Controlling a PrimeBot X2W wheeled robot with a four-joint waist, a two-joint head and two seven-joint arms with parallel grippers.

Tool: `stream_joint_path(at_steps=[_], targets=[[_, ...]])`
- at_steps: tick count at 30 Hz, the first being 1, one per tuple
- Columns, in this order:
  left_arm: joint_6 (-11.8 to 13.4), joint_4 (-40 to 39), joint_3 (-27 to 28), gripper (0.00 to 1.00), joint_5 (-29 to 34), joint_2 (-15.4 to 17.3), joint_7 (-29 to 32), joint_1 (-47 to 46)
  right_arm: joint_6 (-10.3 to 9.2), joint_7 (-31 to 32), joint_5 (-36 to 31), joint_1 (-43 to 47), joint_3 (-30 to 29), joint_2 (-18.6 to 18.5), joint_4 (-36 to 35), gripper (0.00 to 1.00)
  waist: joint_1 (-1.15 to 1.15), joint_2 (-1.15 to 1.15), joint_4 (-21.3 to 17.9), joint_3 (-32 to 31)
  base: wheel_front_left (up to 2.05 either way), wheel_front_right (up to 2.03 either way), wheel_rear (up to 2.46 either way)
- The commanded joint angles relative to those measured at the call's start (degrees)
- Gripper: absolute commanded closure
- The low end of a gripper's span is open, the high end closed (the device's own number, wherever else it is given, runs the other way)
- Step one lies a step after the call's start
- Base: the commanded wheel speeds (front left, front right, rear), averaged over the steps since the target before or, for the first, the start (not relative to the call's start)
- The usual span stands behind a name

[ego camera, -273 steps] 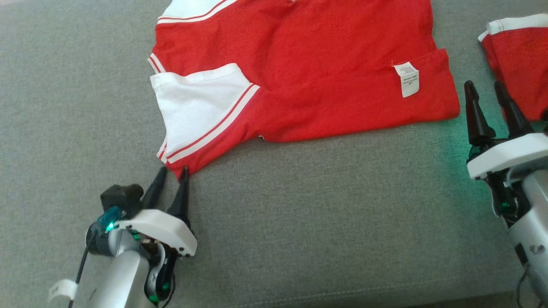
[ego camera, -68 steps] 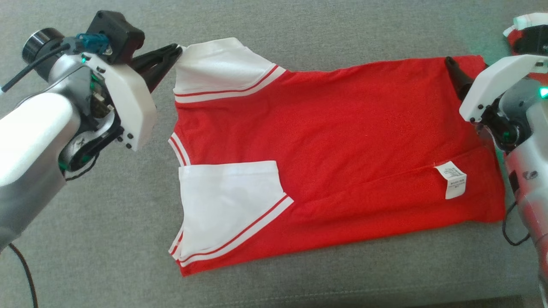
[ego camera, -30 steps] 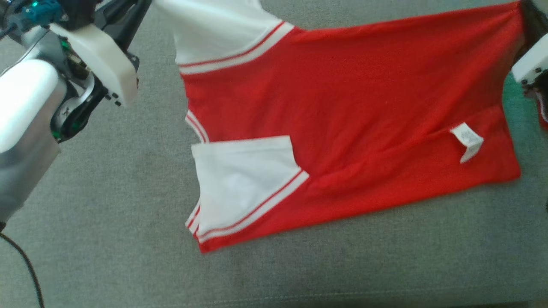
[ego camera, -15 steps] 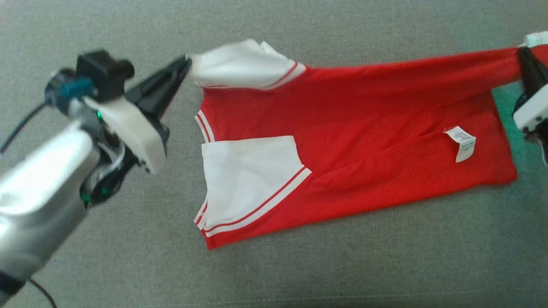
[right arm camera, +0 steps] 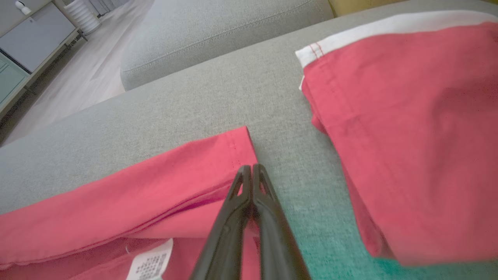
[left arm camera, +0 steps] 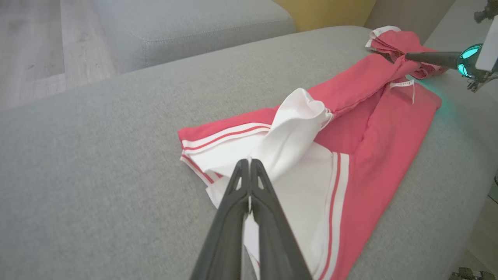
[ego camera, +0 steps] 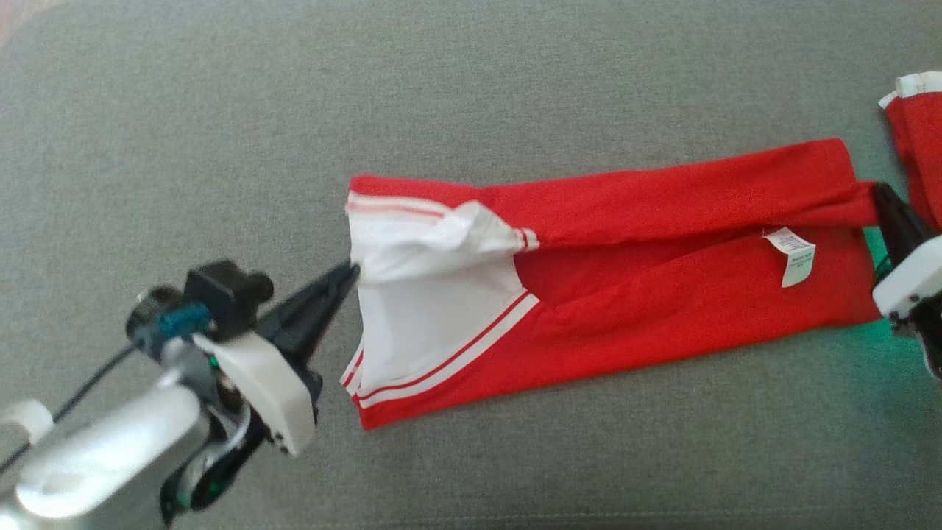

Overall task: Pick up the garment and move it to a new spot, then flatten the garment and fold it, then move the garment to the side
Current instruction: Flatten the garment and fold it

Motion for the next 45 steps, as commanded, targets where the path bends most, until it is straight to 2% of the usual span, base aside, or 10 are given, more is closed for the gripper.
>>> stream_joint_path(at_steps=[1,5,6,7,8,18,22,26,33,45], targets=[[1.1,-1.6,1.9,1.0,-1.0,2.4,-0.7,0.3,0.12,0.1,0.4,2.2,-0.5,-1.9,-1.9,1.0,0.0,0.0,-0.1,-0.2,0.0,0.0,0.0],[2.1,-1.2,1.2,1.0,-1.7,1.6,-1.1,2.4,0.12,0.3,0.1,3.5,-1.2,-1.3,-2.3,1.0,0.0,0.0,-0.3,-0.6,0.0,0.0,0.0],[2.4,-0.9,1.1,0.69,-2.0,1.1,-1.2,3.0,0.12,0.4,0.0,3.8,-1.7,-1.0,-2.1,0.02,0.0,0.0,-0.3,-0.9,0.0,0.0,0.0],[2.8,-0.5,1.1,0.14,-2.4,0.6,-1.5,3.6,0.12,0.2,-0.3,4.0,-2.2,-0.7,-1.9,0.0,0.0,0.0,-0.4,-1.2,0.0,0.0,0.0],[3.2,-0.1,1.0,0.0,-2.4,0.1,-1.8,3.9,0.12,-0.1,-0.5,4.3,-2.7,-0.3,-1.7,0.0,0.0,0.0,-0.4,-1.4,0.0,0.0,0.0],[11.0,2.7,7.0,0.0,-1.1,-5.8,-6.0,12.7,0.12,-3.9,-2.1,13.0,-6.4,4.2,-3.1,0.0,0.0,0.0,-1.1,-8.1,0.0,0.0,0.0],[14.0,0.7,14.5,0.0,4.7,-9.8,-6.1,19.5,0.12,-4.9,-3.1,17.0,-7.3,6.4,-4.4,0.0,0.0,0.0,-1.1,-11.2,0.0,0.0,0.0],[15.0,-1.0,21.9,0.0,11.8,-14.4,-6.1,26.9,0.12,-5.7,-4.3,19.9,-9.0,8.1,-5.1,0.0,0.0,0.0,-0.6,-13.5,0.0,0.0,0.0],[11.5,-0.9,31.9,0.0,22.7,-22.9,-6.1,36.4,0.12,-7.0,-8.2,21.9,-13.4,10.5,-3.6,0.0,0.0,0.0,2.4,-16.3,0.0,0.0,0.0],[5.0,1.5,34.5,0.0,36.0,-29.9,-6.1,39.7,0.12,-4.3,-20.6,13.6,-23.5,10.9,7.9,0.0,0.0,0.0,8.1,-14.0,0.0,0.0,0.0]])
